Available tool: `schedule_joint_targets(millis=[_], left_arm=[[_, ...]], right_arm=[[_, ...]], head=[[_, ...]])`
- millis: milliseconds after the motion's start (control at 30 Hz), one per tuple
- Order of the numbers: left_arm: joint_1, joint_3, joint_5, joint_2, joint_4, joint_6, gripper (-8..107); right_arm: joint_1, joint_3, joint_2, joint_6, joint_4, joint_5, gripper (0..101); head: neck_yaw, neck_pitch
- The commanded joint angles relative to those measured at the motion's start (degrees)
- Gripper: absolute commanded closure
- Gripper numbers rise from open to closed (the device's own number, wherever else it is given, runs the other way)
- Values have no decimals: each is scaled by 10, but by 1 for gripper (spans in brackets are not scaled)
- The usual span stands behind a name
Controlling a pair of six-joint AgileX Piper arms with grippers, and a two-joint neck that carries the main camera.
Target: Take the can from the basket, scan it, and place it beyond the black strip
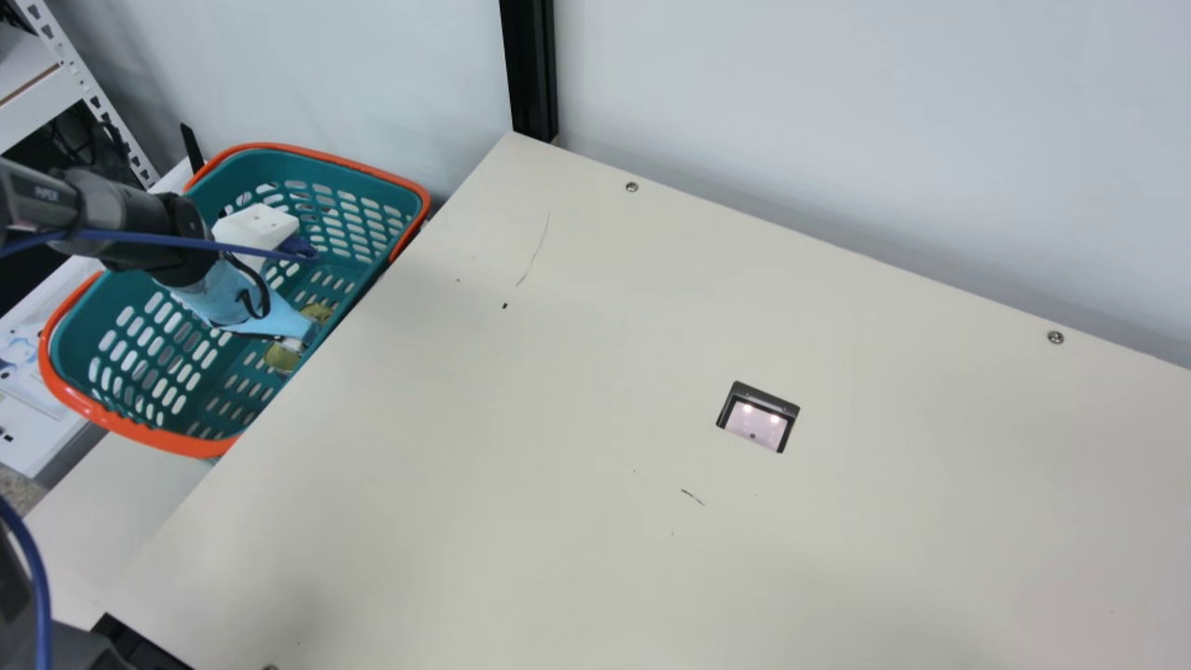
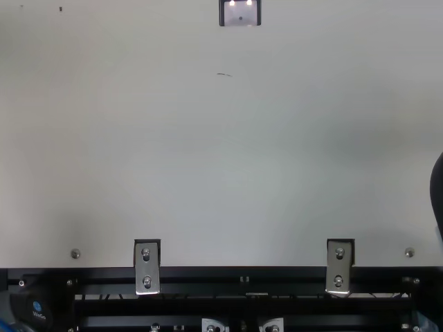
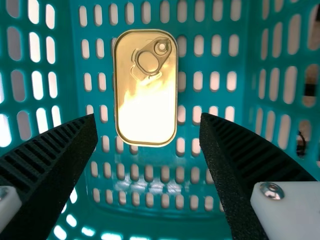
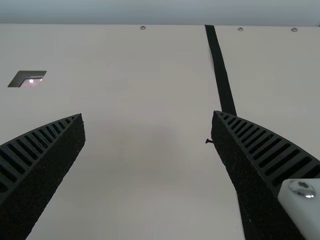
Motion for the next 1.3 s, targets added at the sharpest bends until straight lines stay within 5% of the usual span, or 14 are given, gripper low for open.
schedule_joint_targets(millis=[0, 1000, 1067, 1267], left_arm=[[1, -13, -1, 15, 2, -1, 9], [-5, -163, 21, 165, -46, 33, 9], [-5, -167, 19, 171, -49, 33, 89], [-4, -169, 6, 162, -66, 41, 89]], right_arm=[[0, 0, 0, 0, 0, 0, 0], [0, 0, 0, 0, 0, 0, 0], [0, 0, 0, 0, 0, 0, 0], [0, 0, 0, 0, 0, 0, 0]], head=[[11, -20], [11, -20], [11, -20], [11, -20]])
